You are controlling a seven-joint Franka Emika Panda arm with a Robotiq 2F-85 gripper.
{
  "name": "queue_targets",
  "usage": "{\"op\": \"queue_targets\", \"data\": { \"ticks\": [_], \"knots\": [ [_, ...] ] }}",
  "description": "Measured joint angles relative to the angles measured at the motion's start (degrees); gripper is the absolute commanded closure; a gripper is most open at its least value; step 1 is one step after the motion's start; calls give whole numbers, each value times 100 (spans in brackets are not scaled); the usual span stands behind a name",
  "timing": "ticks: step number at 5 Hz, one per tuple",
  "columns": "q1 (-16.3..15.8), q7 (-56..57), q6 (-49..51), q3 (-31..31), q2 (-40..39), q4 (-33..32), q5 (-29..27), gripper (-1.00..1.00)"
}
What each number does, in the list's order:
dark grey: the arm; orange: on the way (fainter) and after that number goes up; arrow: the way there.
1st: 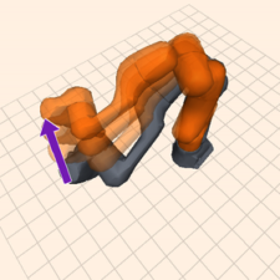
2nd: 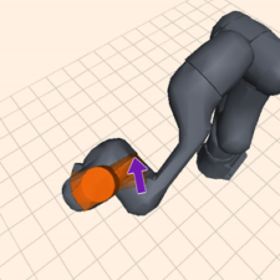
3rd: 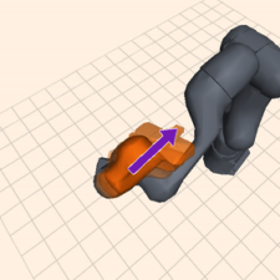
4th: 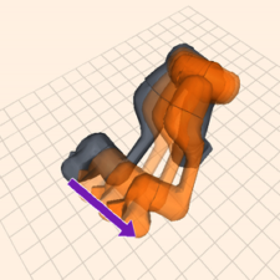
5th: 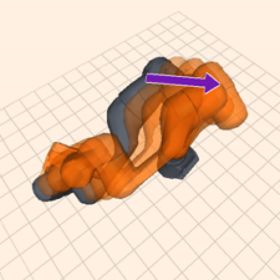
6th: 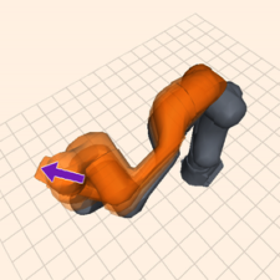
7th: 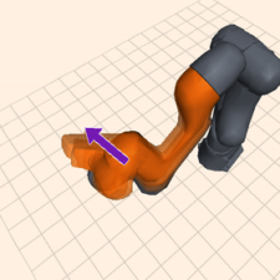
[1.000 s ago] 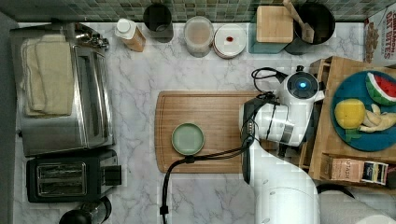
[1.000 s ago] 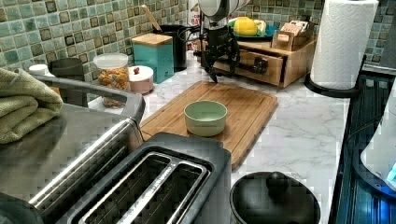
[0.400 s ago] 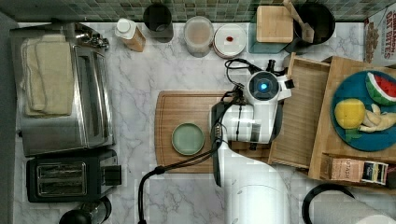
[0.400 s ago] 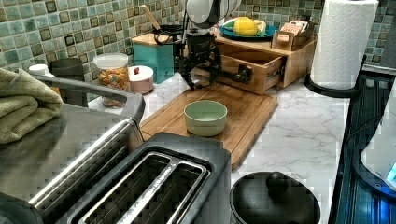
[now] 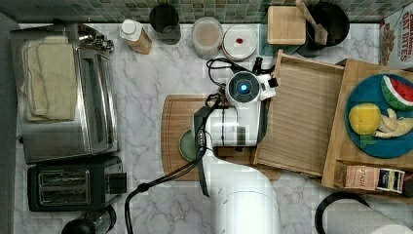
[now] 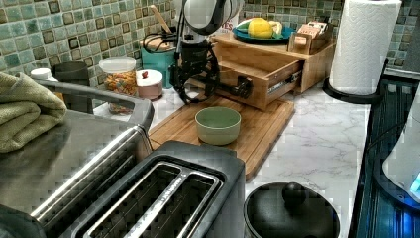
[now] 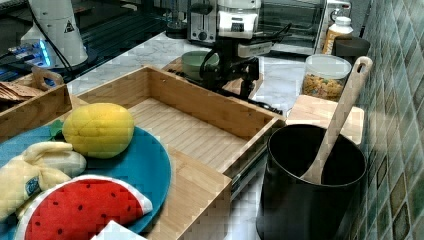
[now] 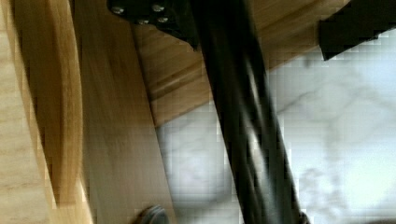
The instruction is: Open the drawer.
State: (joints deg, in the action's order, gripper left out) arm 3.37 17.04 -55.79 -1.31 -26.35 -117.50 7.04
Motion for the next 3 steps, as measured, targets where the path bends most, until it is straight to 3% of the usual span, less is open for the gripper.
{"op": "queue_targets", "data": {
  "ticks": [3],
  "knots": [
    [153, 0, -95, 137, 154, -123, -32, -100]
  ]
}}
